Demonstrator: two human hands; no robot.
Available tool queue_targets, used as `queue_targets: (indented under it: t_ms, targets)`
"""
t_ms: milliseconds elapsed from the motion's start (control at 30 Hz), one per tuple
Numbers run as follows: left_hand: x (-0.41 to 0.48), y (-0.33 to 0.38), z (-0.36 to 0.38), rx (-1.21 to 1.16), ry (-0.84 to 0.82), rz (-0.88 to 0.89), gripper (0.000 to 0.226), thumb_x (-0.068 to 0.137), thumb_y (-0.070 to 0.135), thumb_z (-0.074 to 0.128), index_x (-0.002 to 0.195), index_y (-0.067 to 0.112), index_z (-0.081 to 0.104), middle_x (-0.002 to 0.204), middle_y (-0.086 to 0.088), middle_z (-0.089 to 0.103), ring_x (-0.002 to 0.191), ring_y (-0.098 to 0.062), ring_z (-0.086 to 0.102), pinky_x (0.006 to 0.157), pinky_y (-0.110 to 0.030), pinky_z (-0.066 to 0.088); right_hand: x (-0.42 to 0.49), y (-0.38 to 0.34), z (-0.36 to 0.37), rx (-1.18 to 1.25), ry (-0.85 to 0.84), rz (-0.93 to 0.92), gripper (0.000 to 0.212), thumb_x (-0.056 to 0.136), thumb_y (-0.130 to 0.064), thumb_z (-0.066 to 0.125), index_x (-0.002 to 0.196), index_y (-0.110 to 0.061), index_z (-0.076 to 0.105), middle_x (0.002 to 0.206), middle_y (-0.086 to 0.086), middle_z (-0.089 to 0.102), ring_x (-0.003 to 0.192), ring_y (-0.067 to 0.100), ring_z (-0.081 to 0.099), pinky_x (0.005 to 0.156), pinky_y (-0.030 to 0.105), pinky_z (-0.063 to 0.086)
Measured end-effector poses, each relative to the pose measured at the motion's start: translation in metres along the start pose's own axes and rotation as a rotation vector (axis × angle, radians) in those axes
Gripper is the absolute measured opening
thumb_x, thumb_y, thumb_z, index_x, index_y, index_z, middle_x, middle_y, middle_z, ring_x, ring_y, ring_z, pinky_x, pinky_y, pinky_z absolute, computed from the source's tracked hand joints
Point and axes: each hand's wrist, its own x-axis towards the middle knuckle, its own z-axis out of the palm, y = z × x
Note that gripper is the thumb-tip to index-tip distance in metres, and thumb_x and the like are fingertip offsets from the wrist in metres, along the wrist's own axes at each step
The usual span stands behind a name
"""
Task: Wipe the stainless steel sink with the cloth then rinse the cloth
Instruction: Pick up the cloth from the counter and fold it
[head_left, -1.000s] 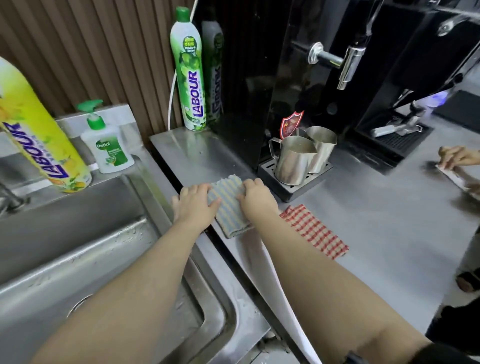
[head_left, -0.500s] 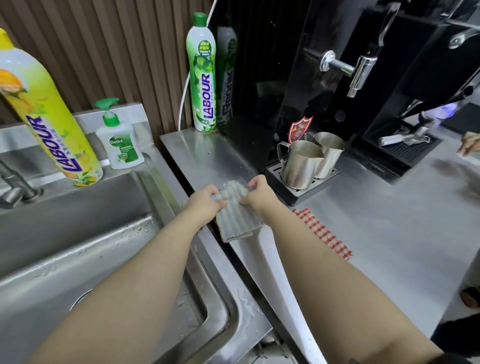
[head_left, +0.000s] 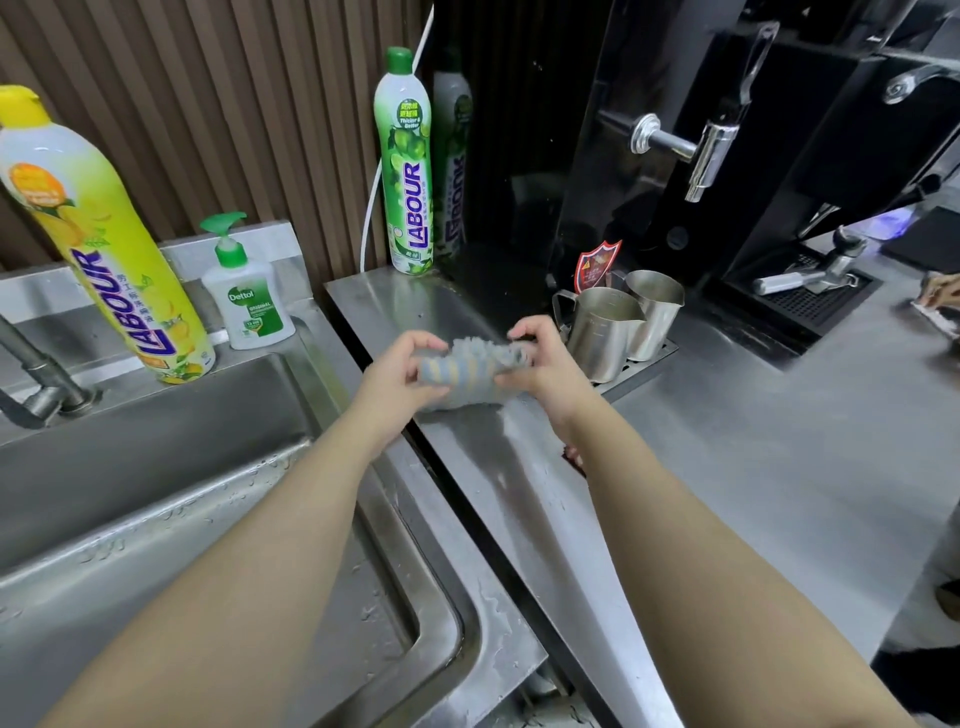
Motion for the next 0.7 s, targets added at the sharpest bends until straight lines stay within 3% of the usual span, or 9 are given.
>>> queue_targets:
  t_ms: [67,133,233,300,367,433,500,633,700]
  targets:
    - [-0.016,-0.018,0.0,0.122,-0.114,-0.016,0.039,0.079,-0.007,0.064,0.098,0.025,0.053,0.056,0.018,0.064,0.054,0.005,0.051,0.057,-0.013,0.04,-0.017,0.021,-0.002,-0.104,-0.119,0.031,0.051,0.072,0.02,0.058,0.099,-0.022,0.048,0.088,0.0,0.047,0.08,0.013,0.046,0.066,0.018,0.043]
    - [-0.029,-0.035,-0.002,0.226,-0.211,-0.034,0.04,0.077,-0.002,0.069,0.095,0.032,0.056,0.067,0.014,0.068,0.061,0.003,0.052,0.063,-0.015,0.042,-0.03,0.041,-0.006,-0.262,-0.24,0.076,0.047,0.073,0.017,0.063,0.103,-0.017,0.055,0.095,-0.002,0.052,0.088,0.011,0.05,0.075,0.014,0.043]
    - [-0.037,-0.046,-0.002,0.269,-0.223,-0.061,0.034,0.074,0.005,0.074,0.091,0.03,0.058,0.084,0.011,0.068,0.073,0.007,0.057,0.072,-0.011,0.041,-0.034,0.051,-0.009,-0.309,-0.285,0.144,0.03,0.077,0.005,0.068,0.095,-0.019,0.063,0.09,0.0,0.056,0.084,0.013,0.051,0.079,0.018,0.042]
    - [-0.037,-0.047,0.0,0.104,-0.165,-0.11,0.028,0.072,0.009,0.077,0.086,0.024,0.059,0.076,0.01,0.066,0.07,0.003,0.057,0.071,-0.012,0.042,-0.026,0.048,-0.008,-0.272,-0.227,0.189,0.023,0.079,-0.007,0.071,0.089,-0.027,0.063,0.088,0.004,0.054,0.081,0.017,0.05,0.074,0.026,0.041]
    - [-0.03,-0.05,0.001,-0.125,-0.024,-0.178,0.02,0.077,0.014,0.073,0.087,0.02,0.057,0.081,-0.003,0.066,0.077,-0.014,0.056,0.077,-0.028,0.043,-0.016,0.043,-0.003,-0.252,-0.151,0.195,0.016,0.084,-0.014,0.068,0.086,-0.026,0.059,0.082,0.002,0.052,0.073,0.014,0.048,0.062,0.023,0.037]
    - [-0.02,-0.052,0.002,-0.115,0.151,-0.197,0.015,0.083,0.015,0.067,0.091,0.018,0.054,0.082,-0.008,0.062,0.079,-0.019,0.054,0.077,-0.032,0.041,-0.007,0.04,0.006,-0.326,-0.03,0.152,0.012,0.085,-0.02,0.067,0.087,-0.023,0.055,0.079,0.001,0.049,0.072,0.014,0.046,0.06,0.026,0.034]
    - [-0.011,-0.054,0.006,0.036,0.25,-0.182,0.016,0.084,0.015,0.066,0.093,0.018,0.053,0.078,-0.004,0.061,0.077,-0.019,0.052,0.075,-0.031,0.041,0.0,0.042,0.014,-0.451,0.047,0.113,0.019,0.085,-0.02,0.066,0.096,-0.019,0.051,0.078,0.0,0.046,0.075,0.016,0.044,0.06,0.029,0.032]
    - [-0.003,-0.061,0.009,0.736,0.345,-0.044,0.019,0.081,0.025,0.067,0.097,0.021,0.058,0.089,0.008,0.058,0.089,-0.016,0.045,0.079,-0.033,0.037,0.006,0.054,0.022,-0.922,0.148,-0.037,0.038,0.081,-0.028,0.068,0.111,-0.011,0.051,0.106,0.008,0.052,0.1,0.025,0.045,0.077,0.034,0.037]
    - [-0.004,-0.062,0.006,0.739,0.293,0.164,0.017,0.083,0.023,0.065,0.098,0.015,0.064,0.093,0.0,0.063,0.093,-0.024,0.049,0.078,-0.029,0.034,0.002,0.055,0.02,-0.98,0.177,-0.206,0.031,0.082,-0.033,0.066,0.105,-0.013,0.06,0.106,0.008,0.056,0.102,0.027,0.047,0.082,0.041,0.04]
